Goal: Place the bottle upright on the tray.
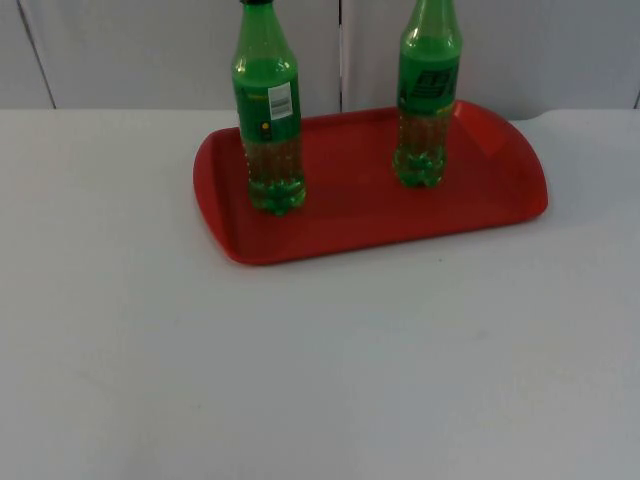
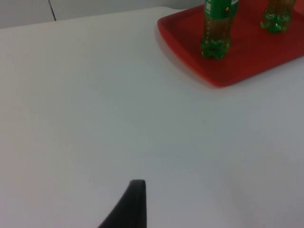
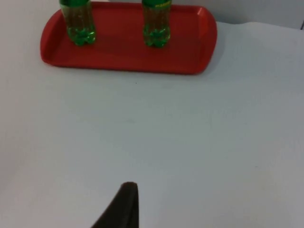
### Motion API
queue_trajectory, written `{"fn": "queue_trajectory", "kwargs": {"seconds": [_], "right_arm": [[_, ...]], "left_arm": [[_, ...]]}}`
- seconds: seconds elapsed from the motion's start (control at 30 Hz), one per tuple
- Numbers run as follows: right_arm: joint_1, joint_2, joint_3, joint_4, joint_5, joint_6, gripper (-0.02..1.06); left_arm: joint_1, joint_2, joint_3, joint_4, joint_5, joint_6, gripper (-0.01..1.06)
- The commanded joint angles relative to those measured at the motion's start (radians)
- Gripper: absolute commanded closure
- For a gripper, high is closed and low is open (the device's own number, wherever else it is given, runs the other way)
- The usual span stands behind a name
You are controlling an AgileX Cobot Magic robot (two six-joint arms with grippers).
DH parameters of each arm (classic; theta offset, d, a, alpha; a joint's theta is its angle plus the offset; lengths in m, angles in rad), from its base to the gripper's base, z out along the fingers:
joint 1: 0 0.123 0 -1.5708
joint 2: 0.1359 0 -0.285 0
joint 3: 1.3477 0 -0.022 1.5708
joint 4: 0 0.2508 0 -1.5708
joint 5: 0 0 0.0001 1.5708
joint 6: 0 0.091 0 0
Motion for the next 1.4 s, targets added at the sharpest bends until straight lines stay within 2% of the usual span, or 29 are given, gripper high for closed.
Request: {"fn": "queue_trajectory", "kwargs": {"seconds": [0.0,0.37,0.77,1.37], "right_arm": [[-0.036,-0.004,0.002,0.002,0.001,-0.012,-0.01],[-0.192,-0.004,0.002,0.002,0.001,-0.012,-0.01],[-0.313,-0.004,0.002,0.002,0.001,-0.012,-0.01],[-0.318,-0.004,0.002,0.002,0.001,-0.009,-0.01]], "left_arm": [[0.0,-0.003,0.005,0.003,-0.011,-0.005,0.0],[0.0,-0.003,0.005,0.003,-0.011,-0.005,0.0],[0.0,-0.003,0.005,0.003,-0.011,-0.005,0.0],[0.0,-0.003,0.005,0.003,-0.011,-0.005,0.0]]}}
